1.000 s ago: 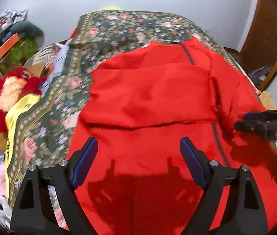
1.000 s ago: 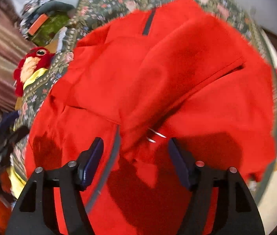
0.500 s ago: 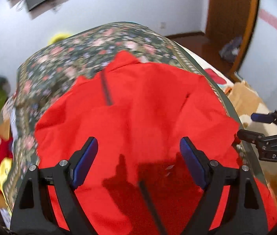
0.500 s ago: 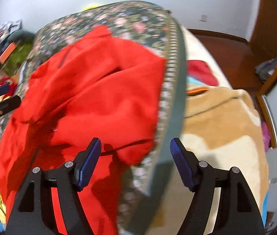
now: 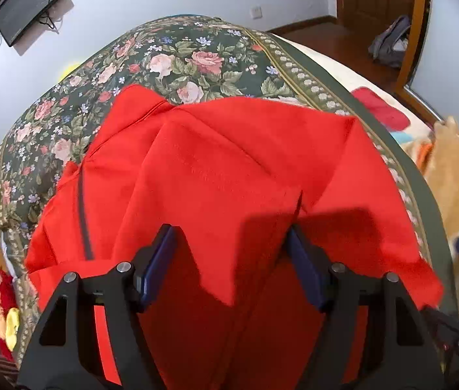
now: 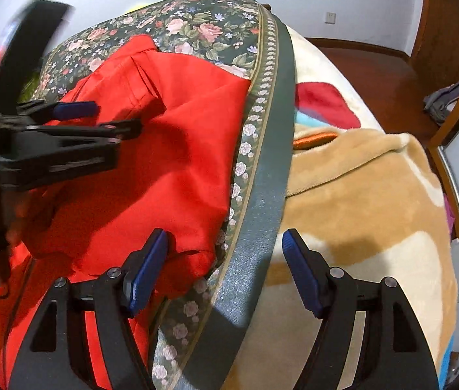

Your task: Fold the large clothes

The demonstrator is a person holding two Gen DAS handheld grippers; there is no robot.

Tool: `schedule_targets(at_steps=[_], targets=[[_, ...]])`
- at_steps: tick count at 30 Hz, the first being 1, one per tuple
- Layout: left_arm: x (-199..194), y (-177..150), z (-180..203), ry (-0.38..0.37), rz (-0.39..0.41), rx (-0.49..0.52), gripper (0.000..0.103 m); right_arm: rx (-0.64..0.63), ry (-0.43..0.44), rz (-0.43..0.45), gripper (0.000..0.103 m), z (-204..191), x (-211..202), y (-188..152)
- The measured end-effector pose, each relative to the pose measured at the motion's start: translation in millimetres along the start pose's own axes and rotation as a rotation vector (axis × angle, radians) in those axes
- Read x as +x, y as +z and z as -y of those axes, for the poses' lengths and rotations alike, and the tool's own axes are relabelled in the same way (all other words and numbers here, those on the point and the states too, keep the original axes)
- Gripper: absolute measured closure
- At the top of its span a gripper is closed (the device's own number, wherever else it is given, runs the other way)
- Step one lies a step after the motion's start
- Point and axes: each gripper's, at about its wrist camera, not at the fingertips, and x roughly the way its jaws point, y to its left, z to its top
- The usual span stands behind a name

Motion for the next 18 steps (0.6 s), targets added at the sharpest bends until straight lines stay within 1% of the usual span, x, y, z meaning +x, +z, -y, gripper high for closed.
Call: schedule_targets(at_steps=[1, 2, 3, 4, 5, 6, 7, 8, 11, 13, 15, 18], targets=[[1, 1, -1, 0.009, 0.010, -0.011, 0.040, 0.005, 0.004, -0.001, 0.032, 1, 1, -1], [3, 3, -3, 0.017, 0.012, -0.028, 0.051, 0.009, 0.006, -0.002, 0.031, 3, 2, -2], [2, 4, -7, 0.016, 0.021, -0.050, 0.067, 0.013, 0.009, 0.000, 0.030, 4, 3, -3], [1, 5, -9, 0.015, 0.027, -0.061, 0.077, 0.017, 0.011, 0.001, 0.030, 4, 4, -4], [-1, 6, -13, 0.022, 0.027, -0.072, 0.096, 0.021, 0.013, 0.002, 0.029, 4, 4, -5], [-4, 7, -18, 0.015, 0.029, -0.080, 0.098, 0.023, 0.012, 0.004, 0.029, 4, 4, -5], [-14, 7, -26, -0.002, 0.049, -0.094, 0.099, 0.025, 0.012, 0.002, 0.029, 4, 3, -6], [-23, 8, -31, 0.000, 0.069, -0.104, 0.099, 0.027, 0.011, -0.001, 0.029, 4, 3, -6], [-64, 9, -60, -0.003, 0.164, -0.156, 0.100, 0.039, 0.008, -0.017, 0.029, 4, 2, -4], [-97, 8, -88, 0.002, 0.227, -0.204, 0.100, 0.039, -0.003, -0.026, 0.029, 3, 4, -1], [-133, 5, -121, 0.028, 0.291, -0.261, 0.100, 0.041, -0.022, -0.034, 0.029, 0, 5, 2], [-173, -6, -168, 0.059, 0.360, -0.335, 0.100, 0.042, -0.041, -0.036, 0.029, -6, 2, 5]])
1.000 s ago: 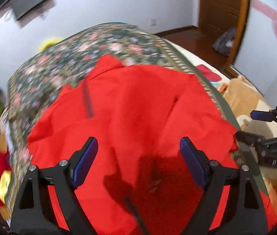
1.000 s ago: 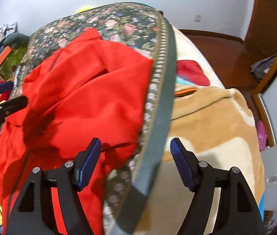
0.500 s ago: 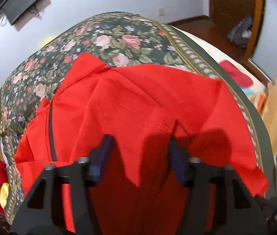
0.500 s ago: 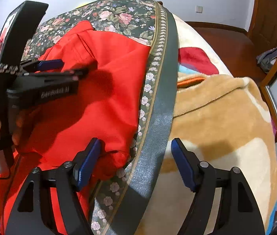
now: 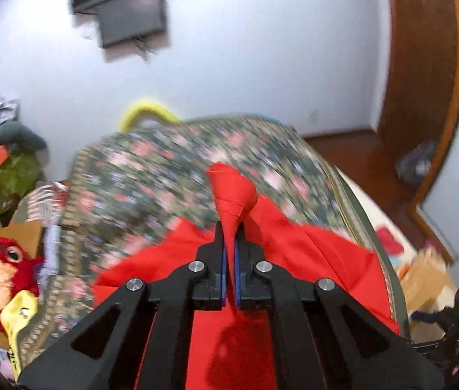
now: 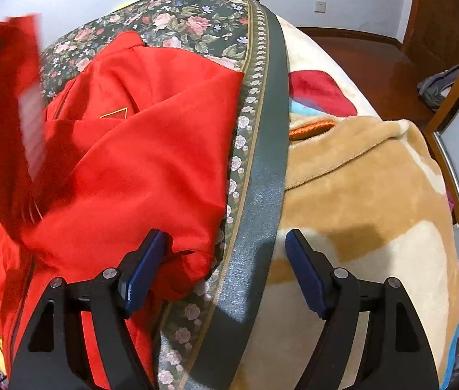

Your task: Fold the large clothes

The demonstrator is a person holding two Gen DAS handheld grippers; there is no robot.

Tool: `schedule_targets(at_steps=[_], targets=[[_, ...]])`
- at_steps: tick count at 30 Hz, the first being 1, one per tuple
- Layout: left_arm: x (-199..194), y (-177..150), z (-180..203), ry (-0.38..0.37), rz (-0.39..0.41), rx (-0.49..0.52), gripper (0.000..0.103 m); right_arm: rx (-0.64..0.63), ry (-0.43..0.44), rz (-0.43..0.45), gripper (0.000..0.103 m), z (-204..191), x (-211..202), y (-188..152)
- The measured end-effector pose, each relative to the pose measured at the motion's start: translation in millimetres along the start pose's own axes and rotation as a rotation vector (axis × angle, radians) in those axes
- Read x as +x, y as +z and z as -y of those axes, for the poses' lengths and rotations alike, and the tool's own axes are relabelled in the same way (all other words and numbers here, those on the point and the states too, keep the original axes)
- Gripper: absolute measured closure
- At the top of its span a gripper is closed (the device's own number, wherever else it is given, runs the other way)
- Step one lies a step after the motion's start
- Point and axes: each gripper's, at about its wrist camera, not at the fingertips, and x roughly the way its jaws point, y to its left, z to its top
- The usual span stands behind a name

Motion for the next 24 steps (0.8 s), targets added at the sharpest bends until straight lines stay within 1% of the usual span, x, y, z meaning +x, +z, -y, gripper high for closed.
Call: schedule_targets(at_steps=[2, 4, 6, 8, 10, 13, 15, 17, 19, 20, 21, 22, 24], targets=[[-18, 4, -28, 0.030, 0.032, -0.029, 0.100, 0.013, 0.005, 0.007, 0.029, -5, -7, 5], [-32, 0, -54, 0.045, 0.048, -0.055, 0.100, 0.016, 0.021, 0.033, 0.029, -13, -17, 11], [-40, -12, -79, 0.060, 0.033, -0.073, 0.100, 0.013, 0.021, 0.059, 0.029, -22, -25, 16], [-39, -30, -97, 0.069, 0.006, -0.086, 0.100, 0.004, 0.028, 0.062, 0.029, -32, -26, 19], [-32, -53, -114, 0.075, -0.045, -0.102, 0.100, 0.000, 0.032, 0.045, 0.029, -42, -21, 19], [-9, -93, -137, 0.061, -0.144, -0.148, 0.100, -0.014, 0.022, -0.002, 0.029, -52, -6, 14], [10, -125, -151, 0.050, -0.229, -0.173, 0.100, -0.024, -0.010, -0.047, 0.029, -59, 8, 11], [21, -153, -161, 0.031, -0.289, -0.195, 0.100, -0.037, -0.047, -0.092, 0.029, -61, 22, 6], [30, -181, -171, 0.010, -0.350, -0.221, 0.099, -0.028, -0.052, -0.098, 0.029, -60, 28, 3], [31, -189, -173, 0.006, -0.366, -0.229, 0.098, -0.012, -0.053, -0.092, 0.024, -58, 29, 3], [32, -203, -178, -0.012, -0.389, -0.249, 0.095, -0.003, -0.057, -0.092, 0.021, -57, 29, 3], [32, -212, -181, -0.029, -0.400, -0.263, 0.093, 0.007, -0.055, -0.094, 0.020, -56, 30, 4], [32, -232, -188, -0.052, -0.435, -0.295, 0.085, 0.013, -0.053, -0.091, 0.019, -55, 31, 3]])
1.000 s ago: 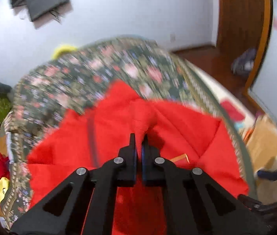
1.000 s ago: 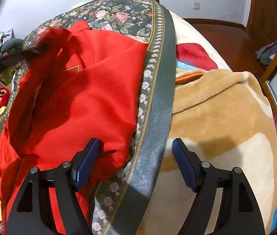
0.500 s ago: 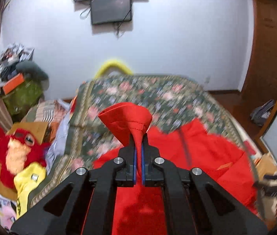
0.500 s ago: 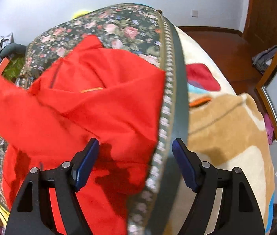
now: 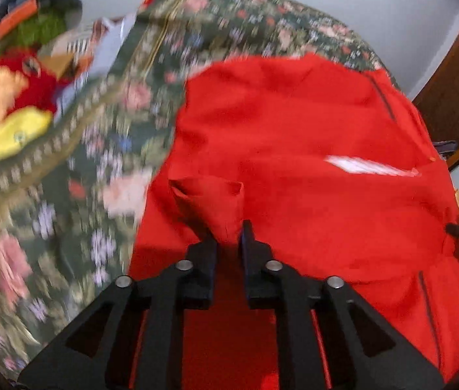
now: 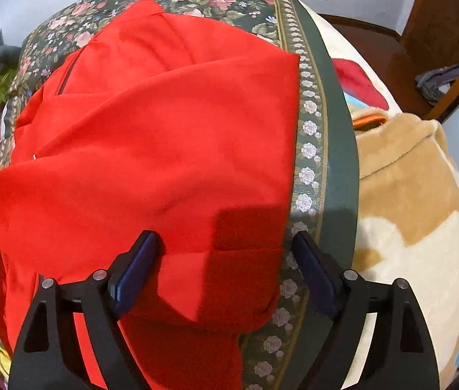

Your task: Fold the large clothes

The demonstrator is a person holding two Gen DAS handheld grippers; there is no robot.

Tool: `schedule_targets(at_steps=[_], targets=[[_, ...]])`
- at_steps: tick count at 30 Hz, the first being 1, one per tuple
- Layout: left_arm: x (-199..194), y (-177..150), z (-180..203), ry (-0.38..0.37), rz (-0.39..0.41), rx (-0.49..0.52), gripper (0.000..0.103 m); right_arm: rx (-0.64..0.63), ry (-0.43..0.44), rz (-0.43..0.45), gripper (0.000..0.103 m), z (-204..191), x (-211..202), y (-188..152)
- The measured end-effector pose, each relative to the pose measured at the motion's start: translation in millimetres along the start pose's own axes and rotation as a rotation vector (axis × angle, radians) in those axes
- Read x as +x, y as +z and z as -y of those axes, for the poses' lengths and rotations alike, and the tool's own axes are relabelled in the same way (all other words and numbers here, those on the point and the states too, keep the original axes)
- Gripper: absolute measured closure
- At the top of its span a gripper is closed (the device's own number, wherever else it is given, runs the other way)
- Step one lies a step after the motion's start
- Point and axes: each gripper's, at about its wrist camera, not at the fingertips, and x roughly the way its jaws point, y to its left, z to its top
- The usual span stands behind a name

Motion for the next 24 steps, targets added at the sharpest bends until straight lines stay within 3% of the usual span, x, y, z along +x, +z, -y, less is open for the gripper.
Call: schedule_targets(at_steps=[5, 9, 12, 18, 22, 24], targets=[[1, -23, -20, -0.034, -0.040, -0.009, 0.076, -0.006, -0.018, 0.012, 0.017, -2, -1, -2], [-17, -24, -26, -0.054, -0.016, 0.010, 0.057, -0.002, -0.024, 0.020, 0.015, -4, 0, -2], [-31, -12, -31, -0.046, 0.031, 0.017, 0.051, -0.004, -0.029, 0.023, 0.014, -5, 1, -2], [-19, 28, -42, -0.069, 0.060, -0.033, 0.051, -0.001, -0.026, 0.027, 0.014, -5, 1, -2], [16, 46, -42, -0.107, 0.003, -0.066, 0.051, 0.001, -0.018, 0.027, 0.014, -4, 2, -2], [31, 46, -39, -0.089, -0.024, -0.068, 0.060, 0.003, -0.015, 0.028, 0.013, -2, 1, -3]])
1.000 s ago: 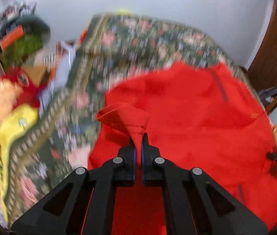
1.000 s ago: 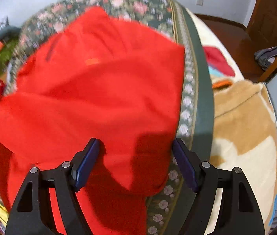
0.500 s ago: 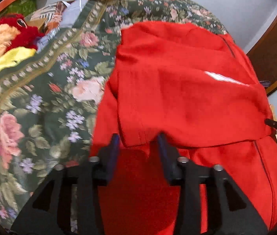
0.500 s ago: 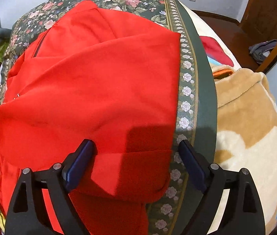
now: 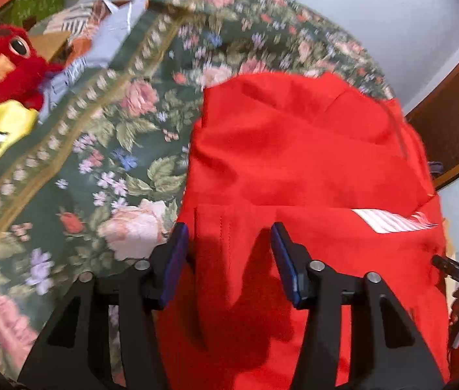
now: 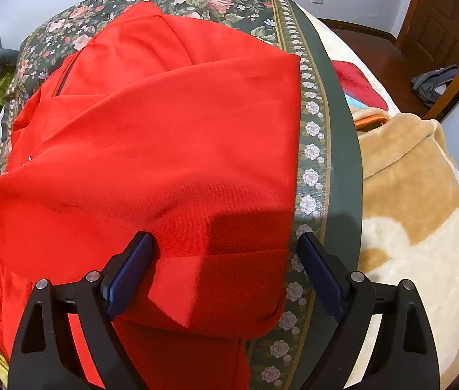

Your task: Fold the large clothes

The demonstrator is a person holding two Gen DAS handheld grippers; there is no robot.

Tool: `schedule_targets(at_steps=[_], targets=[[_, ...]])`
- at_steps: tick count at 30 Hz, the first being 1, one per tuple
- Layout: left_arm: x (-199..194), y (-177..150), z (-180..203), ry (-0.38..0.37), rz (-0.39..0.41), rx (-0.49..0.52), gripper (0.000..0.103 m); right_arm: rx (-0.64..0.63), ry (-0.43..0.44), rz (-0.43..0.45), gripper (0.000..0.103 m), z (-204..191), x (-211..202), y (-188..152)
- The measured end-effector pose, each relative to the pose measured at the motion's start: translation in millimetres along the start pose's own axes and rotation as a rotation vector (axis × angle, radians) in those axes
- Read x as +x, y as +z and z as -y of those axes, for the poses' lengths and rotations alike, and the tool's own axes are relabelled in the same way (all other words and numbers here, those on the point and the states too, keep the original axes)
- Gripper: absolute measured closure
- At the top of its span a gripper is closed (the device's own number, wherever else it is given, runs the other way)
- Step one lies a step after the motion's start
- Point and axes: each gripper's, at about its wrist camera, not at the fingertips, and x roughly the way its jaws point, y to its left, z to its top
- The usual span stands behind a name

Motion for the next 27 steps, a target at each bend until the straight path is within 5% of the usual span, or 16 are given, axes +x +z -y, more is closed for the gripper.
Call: schedule_targets(at_steps=[2, 6, 19, 27], targets=[[15, -2, 0, 0.046, -0.030, -0.001, 0.079, 0.003, 0.004, 0.002, 0.013, 0, 0, 0], [10, -11, 12, 0.126, 0.021, 0.046, 0.097, 0.005, 0.005, 0.006, 0.013, 0, 1, 0], [-106, -10, 64, 0.195, 0.329, 0.184, 0.102, -0.032, -0.033, 0.084, 0.013, -8, -27, 6], [-122, 30, 69, 0.199, 0.429, 0.140, 0.102, -0.057, -0.008, 0.210, 0.013, -18, -56, 36]])
